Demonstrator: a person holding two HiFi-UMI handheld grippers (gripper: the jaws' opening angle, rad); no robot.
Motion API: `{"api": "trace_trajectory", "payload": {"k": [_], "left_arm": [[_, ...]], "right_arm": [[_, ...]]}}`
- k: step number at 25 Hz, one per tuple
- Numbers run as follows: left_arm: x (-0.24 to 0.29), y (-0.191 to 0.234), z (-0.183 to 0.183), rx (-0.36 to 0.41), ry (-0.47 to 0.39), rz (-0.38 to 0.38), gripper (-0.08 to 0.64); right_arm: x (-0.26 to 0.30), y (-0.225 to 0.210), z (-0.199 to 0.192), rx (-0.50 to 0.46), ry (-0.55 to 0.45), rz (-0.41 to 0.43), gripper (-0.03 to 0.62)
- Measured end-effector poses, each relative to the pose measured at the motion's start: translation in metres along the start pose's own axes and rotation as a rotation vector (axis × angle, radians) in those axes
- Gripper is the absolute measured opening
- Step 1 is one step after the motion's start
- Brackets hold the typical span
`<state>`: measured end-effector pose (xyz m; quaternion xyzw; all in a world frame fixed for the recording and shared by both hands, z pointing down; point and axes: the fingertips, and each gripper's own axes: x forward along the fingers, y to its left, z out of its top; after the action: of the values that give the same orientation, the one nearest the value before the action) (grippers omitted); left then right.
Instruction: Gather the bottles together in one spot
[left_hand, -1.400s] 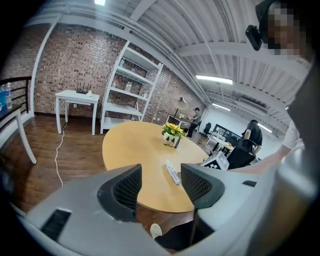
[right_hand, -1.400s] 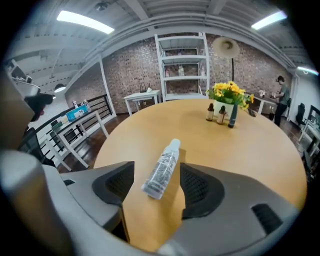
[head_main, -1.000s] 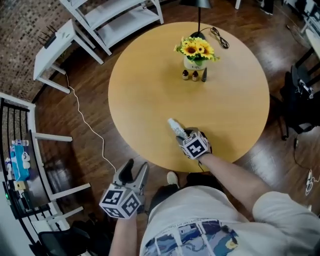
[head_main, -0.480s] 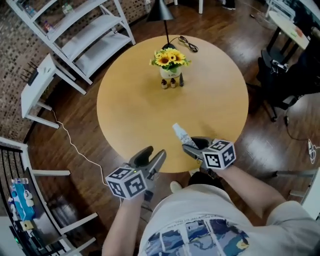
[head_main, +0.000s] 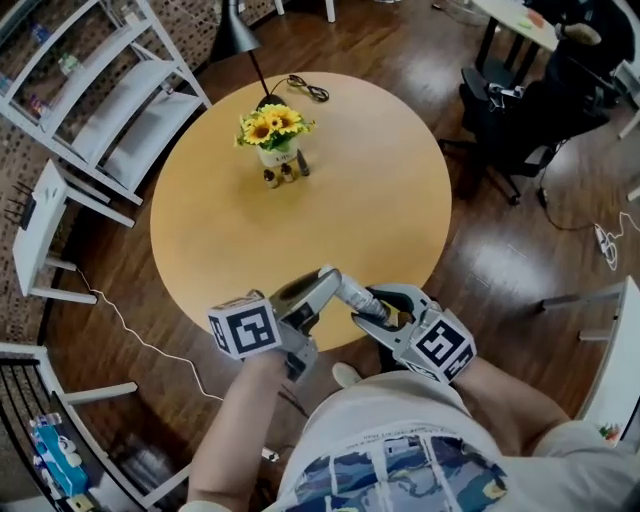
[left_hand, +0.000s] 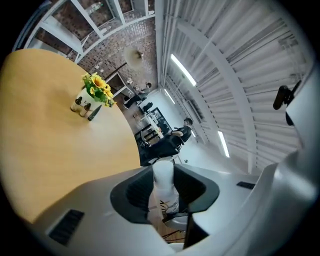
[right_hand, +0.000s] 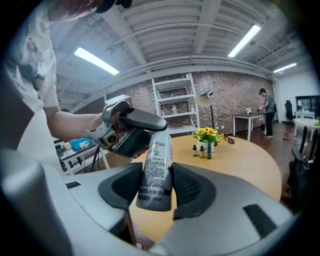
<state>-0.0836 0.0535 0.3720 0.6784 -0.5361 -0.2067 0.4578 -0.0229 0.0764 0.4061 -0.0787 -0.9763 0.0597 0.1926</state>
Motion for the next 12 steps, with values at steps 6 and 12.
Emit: {"api": "trace_trajectory", "payload": {"k": [6, 12], "left_arm": [[0.072, -0.01, 0.032, 0.161, 0.014, 0.04, 0.12], [0.14, 0.005, 0.083, 0.439, -0.066, 0.232, 0.12]], "right_arm": [[-0.006, -0.075, -0.001, -0.112, -0.012, -0.034, 0.219], [-0.018, -0.16, -0.009, -0.047, 0.0, -0.019, 0.281]]}}
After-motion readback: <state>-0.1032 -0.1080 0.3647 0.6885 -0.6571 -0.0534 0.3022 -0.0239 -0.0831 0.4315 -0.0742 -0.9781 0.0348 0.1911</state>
